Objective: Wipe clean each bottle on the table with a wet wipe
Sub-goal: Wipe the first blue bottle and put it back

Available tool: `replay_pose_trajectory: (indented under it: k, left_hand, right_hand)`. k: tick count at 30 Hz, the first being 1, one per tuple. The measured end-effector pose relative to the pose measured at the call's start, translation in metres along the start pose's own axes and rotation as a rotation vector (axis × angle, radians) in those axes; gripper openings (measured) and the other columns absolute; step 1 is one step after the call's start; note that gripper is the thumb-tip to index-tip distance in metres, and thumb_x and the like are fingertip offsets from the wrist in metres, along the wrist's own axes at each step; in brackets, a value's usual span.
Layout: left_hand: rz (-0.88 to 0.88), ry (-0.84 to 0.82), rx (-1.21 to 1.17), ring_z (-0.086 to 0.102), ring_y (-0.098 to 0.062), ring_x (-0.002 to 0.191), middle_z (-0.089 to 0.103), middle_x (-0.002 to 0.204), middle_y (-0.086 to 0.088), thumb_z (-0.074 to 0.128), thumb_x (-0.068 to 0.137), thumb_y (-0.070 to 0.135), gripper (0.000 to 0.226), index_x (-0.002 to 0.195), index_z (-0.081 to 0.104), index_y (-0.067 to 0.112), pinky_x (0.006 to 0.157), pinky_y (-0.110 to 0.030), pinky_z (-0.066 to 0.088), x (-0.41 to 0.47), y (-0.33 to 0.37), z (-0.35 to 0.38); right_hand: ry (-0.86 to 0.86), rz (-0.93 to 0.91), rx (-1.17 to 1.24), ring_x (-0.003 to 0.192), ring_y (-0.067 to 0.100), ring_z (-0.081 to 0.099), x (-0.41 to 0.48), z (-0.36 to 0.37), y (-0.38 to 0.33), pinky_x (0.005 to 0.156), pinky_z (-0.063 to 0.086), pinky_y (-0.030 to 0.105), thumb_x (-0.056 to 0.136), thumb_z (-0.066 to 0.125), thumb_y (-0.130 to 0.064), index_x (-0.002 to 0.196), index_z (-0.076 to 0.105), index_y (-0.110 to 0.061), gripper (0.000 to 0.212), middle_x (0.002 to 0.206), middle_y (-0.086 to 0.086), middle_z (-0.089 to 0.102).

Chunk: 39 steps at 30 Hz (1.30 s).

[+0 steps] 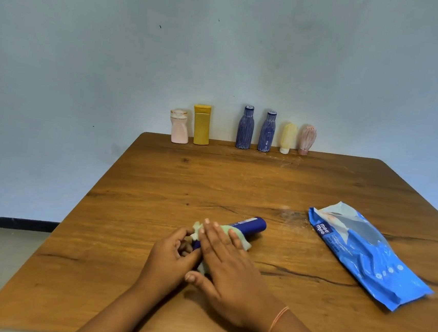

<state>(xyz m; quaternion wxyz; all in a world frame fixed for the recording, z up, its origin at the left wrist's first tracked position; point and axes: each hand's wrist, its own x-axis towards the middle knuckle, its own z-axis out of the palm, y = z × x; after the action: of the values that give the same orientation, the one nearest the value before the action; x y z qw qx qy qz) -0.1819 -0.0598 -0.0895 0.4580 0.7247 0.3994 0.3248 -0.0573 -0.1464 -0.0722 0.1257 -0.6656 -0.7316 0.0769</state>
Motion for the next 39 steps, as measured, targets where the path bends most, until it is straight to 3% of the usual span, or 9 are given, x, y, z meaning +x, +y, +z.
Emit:
replay_pose_trajectory:
  k: [7, 12, 20, 23, 25, 28, 31, 34, 39]
  left_hand:
    - [-0.022, -0.024, -0.014, 0.059, -0.018, 0.062, 0.067, 0.072, -0.016, 0.072, 0.078, 0.014, 0.028, 0.095, 0.059, 0.032, 0.064, -0.032, 0.050, 0.003, -0.003, 0.002]
    - [-0.005, -0.046, -0.031, 0.064, -0.013, 0.063, 0.069, 0.071, -0.009, 0.068, 0.081, 0.016, 0.024, 0.104, 0.062, 0.021, 0.065, -0.030, 0.052, 0.002, -0.004, 0.002]
    - [-0.018, -0.036, 0.020, 0.061, 0.015, 0.075, 0.067, 0.073, 0.019, 0.062, 0.083, 0.007, 0.030, 0.088, 0.059, 0.037, 0.065, -0.004, 0.045, 0.000, 0.002, 0.000]
    - [-0.009, -0.027, 0.001, 0.064, -0.004, 0.066, 0.071, 0.072, 0.008, 0.067, 0.078, 0.024, 0.004, 0.082, 0.066, 0.025, 0.068, -0.027, 0.051, 0.001, -0.002, 0.001]
    - [0.008, -0.033, -0.004, 0.065, -0.020, 0.066, 0.071, 0.073, -0.005, 0.068, 0.077, 0.034, 0.016, 0.087, 0.067, 0.021, 0.067, -0.039, 0.052, 0.000, -0.003, 0.002]
    - [0.022, -0.018, 0.009, 0.062, -0.013, 0.066, 0.068, 0.071, -0.001, 0.067, 0.082, 0.023, 0.005, 0.087, 0.067, 0.025, 0.064, -0.023, 0.049, 0.002, -0.003, 0.003]
    - [0.042, 0.023, 0.048, 0.062, 0.005, 0.077, 0.065, 0.087, 0.014, 0.067, 0.082, 0.013, 0.024, 0.094, 0.061, 0.033, 0.067, -0.001, 0.041, 0.003, 0.000, 0.002]
    - [0.071, 0.038, 0.073, 0.060, 0.007, 0.081, 0.062, 0.094, 0.017, 0.067, 0.082, 0.011, 0.039, 0.110, 0.055, 0.036, 0.070, -0.005, 0.046, 0.002, 0.000, 0.002]
    - [0.134, 0.019, 0.114, 0.059, 0.002, 0.088, 0.059, 0.104, 0.011, 0.074, 0.073, 0.006, 0.043, 0.102, 0.060, 0.034, 0.071, -0.009, 0.049, 0.001, -0.002, 0.000]
  right_hand:
    - [0.038, 0.344, 0.110, 0.141, 0.005, -0.011, -0.004, -0.026, 0.052, 0.114, -0.008, 0.026, 0.081, 0.005, -0.065, 0.149, -0.003, -0.022, 0.080, 0.157, -0.005, -0.008]
    - [0.115, 0.276, 0.042, 0.142, 0.012, 0.000, -0.004, -0.025, 0.033, 0.111, -0.006, 0.026, 0.066, -0.017, -0.079, 0.149, 0.013, -0.020, 0.106, 0.156, -0.002, 0.011]
    - [0.065, -0.026, 0.020, 0.142, 0.010, -0.011, 0.008, 0.002, -0.023, 0.113, -0.018, 0.028, 0.082, 0.005, -0.072, 0.149, 0.007, -0.012, 0.091, 0.157, 0.004, 0.002]
    - [0.084, 0.009, -0.021, 0.141, 0.006, -0.010, 0.006, -0.001, -0.005, 0.112, -0.016, 0.025, 0.083, 0.003, -0.070, 0.150, 0.006, -0.016, 0.085, 0.157, -0.001, 0.003]
    - [0.116, 0.096, -0.025, 0.142, 0.006, -0.008, 0.004, -0.007, 0.016, 0.113, -0.014, 0.025, 0.078, -0.008, -0.073, 0.149, 0.007, -0.019, 0.090, 0.157, -0.003, 0.005]
    - [0.136, 0.235, -0.009, 0.142, 0.005, -0.002, 0.001, -0.017, 0.046, 0.112, -0.009, 0.024, 0.067, -0.019, -0.078, 0.149, 0.009, -0.022, 0.103, 0.156, -0.005, 0.009]
    - [0.088, 0.237, 0.019, 0.141, 0.003, -0.007, -0.001, -0.024, 0.050, 0.109, -0.010, 0.022, 0.066, -0.016, -0.079, 0.149, 0.003, -0.022, 0.102, 0.157, -0.005, 0.002]
    - [0.051, 0.253, 0.044, 0.139, 0.003, -0.011, 0.002, -0.027, 0.044, 0.110, -0.010, 0.024, 0.074, -0.003, -0.072, 0.149, 0.000, -0.021, 0.091, 0.157, -0.003, -0.004]
    - [0.040, 0.280, 0.054, 0.142, 0.010, -0.009, 0.011, -0.025, 0.046, 0.114, -0.006, 0.028, 0.082, 0.008, -0.067, 0.149, 0.004, -0.018, 0.083, 0.157, -0.001, -0.001]
